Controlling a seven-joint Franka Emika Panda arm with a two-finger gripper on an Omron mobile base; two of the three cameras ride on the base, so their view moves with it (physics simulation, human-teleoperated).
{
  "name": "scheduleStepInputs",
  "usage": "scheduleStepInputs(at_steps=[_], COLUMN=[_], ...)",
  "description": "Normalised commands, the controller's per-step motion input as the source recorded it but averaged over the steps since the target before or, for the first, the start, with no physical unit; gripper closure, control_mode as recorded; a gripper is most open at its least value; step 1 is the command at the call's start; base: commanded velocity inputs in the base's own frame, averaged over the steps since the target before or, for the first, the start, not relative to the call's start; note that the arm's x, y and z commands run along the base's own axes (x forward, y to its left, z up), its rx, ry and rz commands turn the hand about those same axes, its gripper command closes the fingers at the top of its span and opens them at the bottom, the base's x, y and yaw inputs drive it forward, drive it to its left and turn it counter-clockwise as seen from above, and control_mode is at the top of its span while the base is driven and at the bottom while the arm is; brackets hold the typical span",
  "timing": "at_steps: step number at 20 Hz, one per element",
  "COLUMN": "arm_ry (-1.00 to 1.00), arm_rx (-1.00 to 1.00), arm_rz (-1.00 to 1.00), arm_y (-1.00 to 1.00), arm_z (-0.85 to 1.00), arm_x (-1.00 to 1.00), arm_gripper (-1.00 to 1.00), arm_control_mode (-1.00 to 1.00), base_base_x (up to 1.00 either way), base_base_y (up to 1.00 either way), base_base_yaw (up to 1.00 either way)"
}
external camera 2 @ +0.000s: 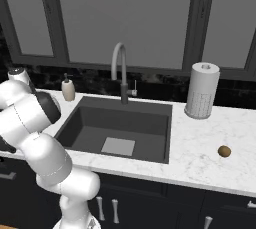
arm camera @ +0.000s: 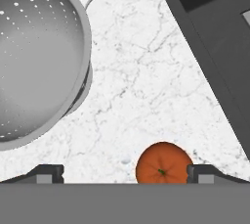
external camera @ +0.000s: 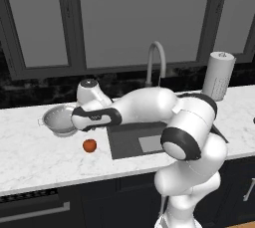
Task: Put the colander in the sink, put the kiwi, orange in the colander, and turn on the sink faucet and pour water over the colander.
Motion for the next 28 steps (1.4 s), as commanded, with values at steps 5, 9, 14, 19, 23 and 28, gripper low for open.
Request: scheduleStepInputs(at_steps=[5,9,14,19,23,28], arm_ry=[0.00,0.00,0.00,0.00,0.00,0.00], arm_rx=[0.00,0.00,0.00,0.00,0.00,0.00], arm_rz=[0.00,0.00,0.00,0.00,0.00,0.00], arm_y=[0.01,0.06,0.11,0.13,0.14,0.15], arm_z=[0.00,0.00,-0.01,-0.01,-0.07,-0.25], arm_x=[0.04,0.14,0.19,0.25,0.22,0.15], arm_gripper=[-1.00,-1.00,-1.00,-1.00,-1.00,-1.00], arm_control_mode=[-1.00,-1.00,-1.00,-1.00,-1.00,-1.00], base_base_x=[0.00,0.00,0.00,0.00,0.00,0.00], base_base_y=[0.00,0.00,0.00,0.00,0.00,0.00], base_base_yaw=[0.00,0.00,0.00,0.00,0.00,0.00])
